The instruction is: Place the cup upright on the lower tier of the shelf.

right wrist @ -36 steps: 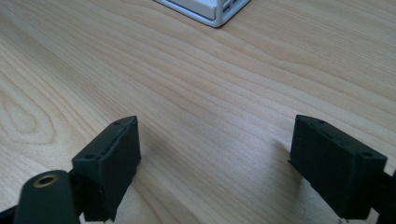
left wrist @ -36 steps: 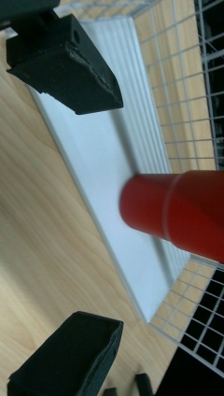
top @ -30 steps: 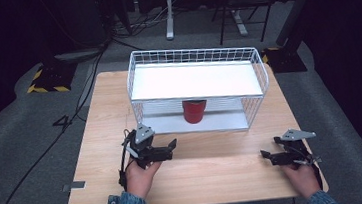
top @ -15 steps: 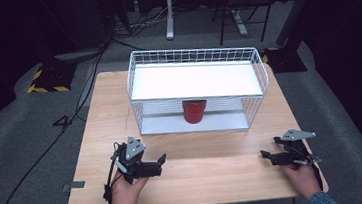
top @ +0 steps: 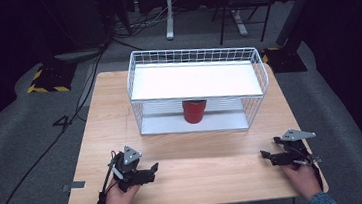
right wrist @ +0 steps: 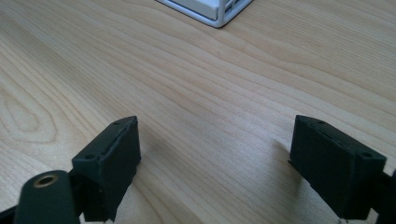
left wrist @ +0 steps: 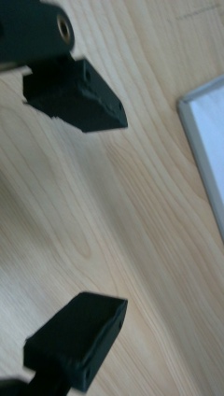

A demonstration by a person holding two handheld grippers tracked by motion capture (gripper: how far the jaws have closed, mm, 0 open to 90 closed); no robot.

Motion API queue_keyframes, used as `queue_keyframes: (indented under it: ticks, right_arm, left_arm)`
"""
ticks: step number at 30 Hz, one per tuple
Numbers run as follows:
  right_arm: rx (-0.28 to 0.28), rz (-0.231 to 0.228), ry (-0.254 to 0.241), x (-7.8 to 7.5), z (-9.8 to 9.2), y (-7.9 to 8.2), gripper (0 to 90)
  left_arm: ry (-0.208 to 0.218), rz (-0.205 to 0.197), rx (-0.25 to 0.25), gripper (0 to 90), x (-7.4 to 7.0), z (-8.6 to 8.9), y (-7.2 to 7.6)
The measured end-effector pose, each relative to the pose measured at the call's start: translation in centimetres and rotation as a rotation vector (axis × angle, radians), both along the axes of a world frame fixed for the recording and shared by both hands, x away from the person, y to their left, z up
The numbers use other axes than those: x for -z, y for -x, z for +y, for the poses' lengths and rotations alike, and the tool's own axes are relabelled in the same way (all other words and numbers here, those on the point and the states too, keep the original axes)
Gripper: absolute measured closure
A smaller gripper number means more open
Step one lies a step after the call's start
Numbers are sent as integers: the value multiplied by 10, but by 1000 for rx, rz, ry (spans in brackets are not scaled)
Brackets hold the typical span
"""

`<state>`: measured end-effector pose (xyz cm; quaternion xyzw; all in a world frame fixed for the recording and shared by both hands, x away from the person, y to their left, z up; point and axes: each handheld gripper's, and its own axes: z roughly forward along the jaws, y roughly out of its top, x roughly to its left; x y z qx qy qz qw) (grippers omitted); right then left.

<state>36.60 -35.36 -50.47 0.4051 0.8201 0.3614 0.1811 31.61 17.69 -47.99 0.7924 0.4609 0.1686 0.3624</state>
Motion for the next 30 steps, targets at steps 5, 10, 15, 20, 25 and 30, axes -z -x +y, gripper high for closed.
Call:
queue_keyframes:
  ticks: [5, 10, 15, 20, 25, 30]
  right_arm:
    - [0, 0, 0, 0, 0, 0, 164]
    - [1, 1, -1, 0, 0, 0, 164]
    - [1, 1, -2, 0, 0, 0, 163]
    - [1, 3, -1, 0, 0, 0, 160]
    - [1, 4, -1, 0, 0, 0, 160]
    - [4, 8, 0, 0, 0, 0, 157]
  left_arm:
    - [-32, 69, -35, 154, 9, 6, 0]
    - [-66, 79, -53, 153, 14, 10, 2]
    - [-99, 90, -100, 146, 19, 17, 4]
    - [-68, 40, -53, 96, 25, 23, 6]
    - [-70, 39, -48, 90, 25, 24, 6]
    - [-69, 37, -54, 90, 25, 24, 5]
